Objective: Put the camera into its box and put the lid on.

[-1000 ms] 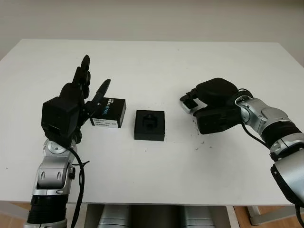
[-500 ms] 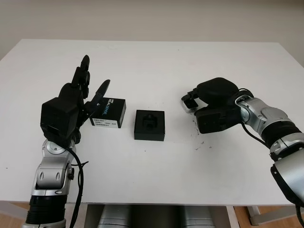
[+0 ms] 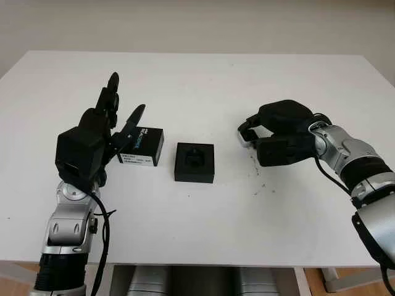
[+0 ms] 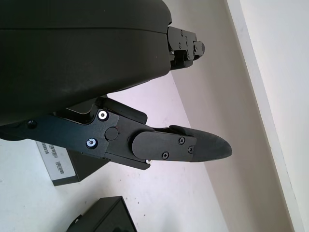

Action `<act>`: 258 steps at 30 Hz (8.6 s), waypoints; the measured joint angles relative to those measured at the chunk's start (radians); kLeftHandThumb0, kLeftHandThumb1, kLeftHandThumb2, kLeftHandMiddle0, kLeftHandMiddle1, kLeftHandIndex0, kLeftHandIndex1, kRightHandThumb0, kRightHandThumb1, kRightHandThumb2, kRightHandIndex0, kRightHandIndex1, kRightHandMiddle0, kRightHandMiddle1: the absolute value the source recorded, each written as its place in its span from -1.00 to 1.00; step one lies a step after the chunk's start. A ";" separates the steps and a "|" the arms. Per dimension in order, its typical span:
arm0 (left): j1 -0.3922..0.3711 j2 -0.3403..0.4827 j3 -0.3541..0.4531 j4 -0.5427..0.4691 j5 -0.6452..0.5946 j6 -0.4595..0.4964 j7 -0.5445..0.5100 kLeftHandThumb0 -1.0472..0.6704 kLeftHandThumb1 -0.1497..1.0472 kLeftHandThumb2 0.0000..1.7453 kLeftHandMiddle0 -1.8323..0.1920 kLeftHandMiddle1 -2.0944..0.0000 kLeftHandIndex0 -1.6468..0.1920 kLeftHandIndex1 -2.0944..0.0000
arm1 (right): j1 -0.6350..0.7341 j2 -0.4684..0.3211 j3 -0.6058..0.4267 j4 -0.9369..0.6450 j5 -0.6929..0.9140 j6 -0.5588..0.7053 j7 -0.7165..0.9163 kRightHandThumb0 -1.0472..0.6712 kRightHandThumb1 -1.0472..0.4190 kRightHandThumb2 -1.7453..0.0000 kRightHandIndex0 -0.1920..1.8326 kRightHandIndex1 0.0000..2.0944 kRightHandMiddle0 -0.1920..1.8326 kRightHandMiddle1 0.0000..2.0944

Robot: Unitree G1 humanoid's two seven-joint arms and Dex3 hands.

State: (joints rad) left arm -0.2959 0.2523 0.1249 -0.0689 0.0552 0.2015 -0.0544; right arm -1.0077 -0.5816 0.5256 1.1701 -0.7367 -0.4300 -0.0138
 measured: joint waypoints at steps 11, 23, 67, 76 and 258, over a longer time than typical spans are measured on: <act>0.000 0.001 -0.001 0.001 0.003 0.000 0.000 -0.65 1.00 -0.67 0.80 0.94 0.79 0.94 | 0.024 0.001 -0.049 0.000 0.067 0.005 0.033 -0.10 -0.88 0.94 -0.38 -0.95 -0.38 -0.01; 0.000 0.002 -0.004 0.006 0.025 0.002 0.001 -0.64 1.00 -0.68 0.80 0.95 0.79 0.94 | 0.068 0.028 -0.132 0.022 0.176 0.004 0.021 -0.11 -0.82 0.94 -0.38 -0.95 -0.40 0.21; 0.009 0.004 -0.002 0.005 0.015 0.006 -0.018 -0.64 1.00 -0.69 0.81 0.95 0.80 0.95 | 0.403 0.277 -0.535 -0.597 0.732 0.373 0.147 -0.20 -0.90 0.92 -0.62 -0.99 -0.64 0.61; 0.016 0.007 -0.002 -0.001 0.023 0.007 -0.018 -0.65 1.00 -0.67 0.80 0.95 0.79 0.95 | 0.550 0.392 -0.562 -0.937 0.827 0.667 0.133 -0.24 -0.91 0.94 -0.66 -0.98 -0.63 0.64; 0.032 0.025 -0.003 -0.049 0.020 0.067 -0.038 -0.64 1.00 -0.69 0.80 0.95 0.79 0.95 | 0.517 0.242 -0.441 -0.826 0.440 0.255 0.054 -0.51 -0.94 0.90 -0.96 -0.97 -0.81 -0.98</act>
State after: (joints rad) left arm -0.2639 0.2773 0.1217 -0.1181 0.0756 0.2682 -0.0927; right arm -0.4908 -0.3396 0.0846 0.3439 -0.2964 -0.1749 0.0405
